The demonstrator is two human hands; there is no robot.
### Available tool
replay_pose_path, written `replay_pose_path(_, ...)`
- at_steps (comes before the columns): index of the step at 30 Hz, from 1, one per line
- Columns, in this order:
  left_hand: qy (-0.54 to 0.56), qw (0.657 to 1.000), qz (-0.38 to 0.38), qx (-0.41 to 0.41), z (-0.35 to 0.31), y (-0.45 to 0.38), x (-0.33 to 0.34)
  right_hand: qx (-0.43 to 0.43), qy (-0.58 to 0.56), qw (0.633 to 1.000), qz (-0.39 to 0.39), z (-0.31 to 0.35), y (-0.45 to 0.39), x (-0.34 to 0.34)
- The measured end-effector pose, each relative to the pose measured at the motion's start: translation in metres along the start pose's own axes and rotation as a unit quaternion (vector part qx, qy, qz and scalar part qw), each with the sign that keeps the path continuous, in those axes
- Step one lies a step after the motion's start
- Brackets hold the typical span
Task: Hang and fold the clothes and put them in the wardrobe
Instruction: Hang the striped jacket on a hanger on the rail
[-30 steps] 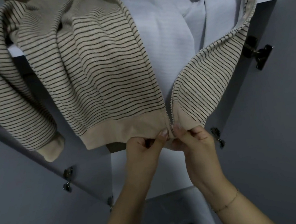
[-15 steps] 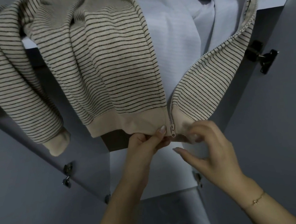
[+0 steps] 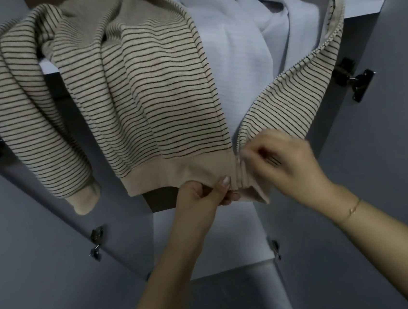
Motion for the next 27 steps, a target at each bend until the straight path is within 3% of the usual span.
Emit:
replay_pose_path(4, -0.048, 0.999, 0.000, 0.003, -0.007, 0.008, -0.003, 0.007, 0.050, 0.994, -0.094, -0.009, -0.055, -0.037)
replay_pose_path(6, -0.073, 0.997, 0.004, -0.029, -0.009, 0.011, -0.010, 0.005, 0.066, 0.996, -0.052, -0.009, -0.077, -0.047)
replay_pose_path(8, -0.186, 0.982, 0.025, -0.034, -0.014, 0.018, -0.018, -0.004, 0.081, 0.996, 0.030, -0.007, -0.088, -0.048)
replay_pose_path(9, -0.269, 0.963, 0.003, -0.005, -0.021, 0.020, -0.023, -0.007, 0.080, 0.995, 0.061, -0.005, -0.090, -0.049)
replay_pose_path(11, -0.366, 0.919, -0.113, 0.096, -0.046, 0.019, -0.030, -0.011, 0.073, 0.992, 0.100, 0.001, -0.098, -0.053)
replay_pose_path(13, -0.382, 0.894, -0.177, 0.155, -0.072, 0.004, -0.022, -0.008, 0.064, 0.990, 0.124, 0.010, -0.108, -0.057)
replay_pose_path(17, -0.440, 0.868, -0.139, 0.186, -0.092, -0.041, 0.006, -0.019, 0.077, 0.983, 0.166, 0.022, -0.122, -0.060)
replay_pose_path(21, -0.422, 0.844, -0.190, 0.271, -0.084, -0.039, 0.007, -0.036, 0.111, 0.983, 0.140, 0.018, -0.144, -0.075)
replay_pose_path(27, -0.426, 0.864, -0.122, 0.238, -0.076, -0.037, -0.013, -0.037, 0.174, 0.978, 0.107, 0.006, -0.213, -0.099)
Point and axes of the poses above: each hand's wrist, its own y-axis away from the middle knuckle, its own x-axis out of the palm, z = x × y, the point moved 2 cm from there along -y, towards the middle knuckle, and after that the axes turned 14 degrees about -y, right-handed, at the moved point
